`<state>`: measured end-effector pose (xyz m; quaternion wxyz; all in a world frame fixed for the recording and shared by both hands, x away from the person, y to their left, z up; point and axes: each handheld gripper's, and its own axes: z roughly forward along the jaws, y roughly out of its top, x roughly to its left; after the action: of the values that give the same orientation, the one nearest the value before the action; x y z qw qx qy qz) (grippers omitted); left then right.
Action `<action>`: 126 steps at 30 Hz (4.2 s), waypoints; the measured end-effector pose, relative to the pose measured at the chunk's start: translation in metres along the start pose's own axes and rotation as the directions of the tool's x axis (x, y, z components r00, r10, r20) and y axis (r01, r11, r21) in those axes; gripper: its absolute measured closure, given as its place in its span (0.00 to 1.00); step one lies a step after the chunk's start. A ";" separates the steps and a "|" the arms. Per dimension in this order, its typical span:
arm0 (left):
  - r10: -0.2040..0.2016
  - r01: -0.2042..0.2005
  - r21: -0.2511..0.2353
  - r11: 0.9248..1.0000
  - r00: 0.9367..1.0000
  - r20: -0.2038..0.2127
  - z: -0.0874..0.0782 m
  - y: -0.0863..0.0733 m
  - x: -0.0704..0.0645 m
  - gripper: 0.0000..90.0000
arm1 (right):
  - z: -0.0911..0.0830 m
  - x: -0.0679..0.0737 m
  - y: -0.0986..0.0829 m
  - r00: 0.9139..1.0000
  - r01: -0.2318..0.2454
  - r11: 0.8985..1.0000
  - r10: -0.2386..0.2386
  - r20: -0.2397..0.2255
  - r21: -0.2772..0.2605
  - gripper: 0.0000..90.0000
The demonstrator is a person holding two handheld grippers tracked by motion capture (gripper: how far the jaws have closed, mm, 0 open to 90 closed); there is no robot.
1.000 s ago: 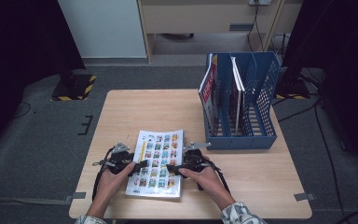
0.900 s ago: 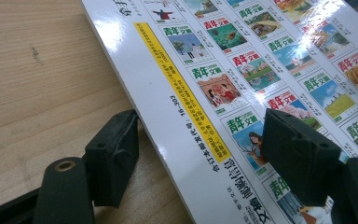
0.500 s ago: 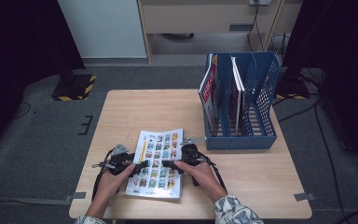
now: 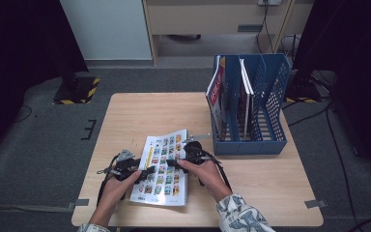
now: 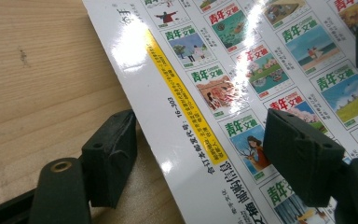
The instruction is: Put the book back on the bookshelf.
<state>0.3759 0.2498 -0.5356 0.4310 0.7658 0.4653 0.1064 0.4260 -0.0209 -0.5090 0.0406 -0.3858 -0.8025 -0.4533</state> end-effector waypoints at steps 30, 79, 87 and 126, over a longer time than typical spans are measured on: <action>-0.073 0.072 -0.026 0.997 0.997 -0.036 0.001 -0.001 -0.006 0.23 | 0.010 0.028 0.033 0.994 0.061 0.998 -0.062 0.086 0.015 0.45; -0.125 0.118 0.053 0.992 0.979 0.161 -0.013 0.008 0.009 0.71 | -0.024 0.042 0.046 0.965 0.230 0.946 -0.192 0.179 -0.227 0.80; -0.067 0.068 -0.003 0.998 0.991 0.114 -0.021 0.018 0.005 0.78 | -0.034 0.047 0.052 0.962 0.255 0.934 -0.219 0.165 -0.250 0.81; 0.050 -0.059 -0.193 0.979 0.997 -0.053 -0.055 0.035 0.003 0.87 | -0.054 0.056 0.066 0.937 0.345 0.893 -0.309 0.164 -0.289 0.80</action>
<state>0.3686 0.2763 -0.4764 0.4895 0.7298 0.4415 0.1812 0.4151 -0.0097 -0.4082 -0.1437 -0.2720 -0.7749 -0.5522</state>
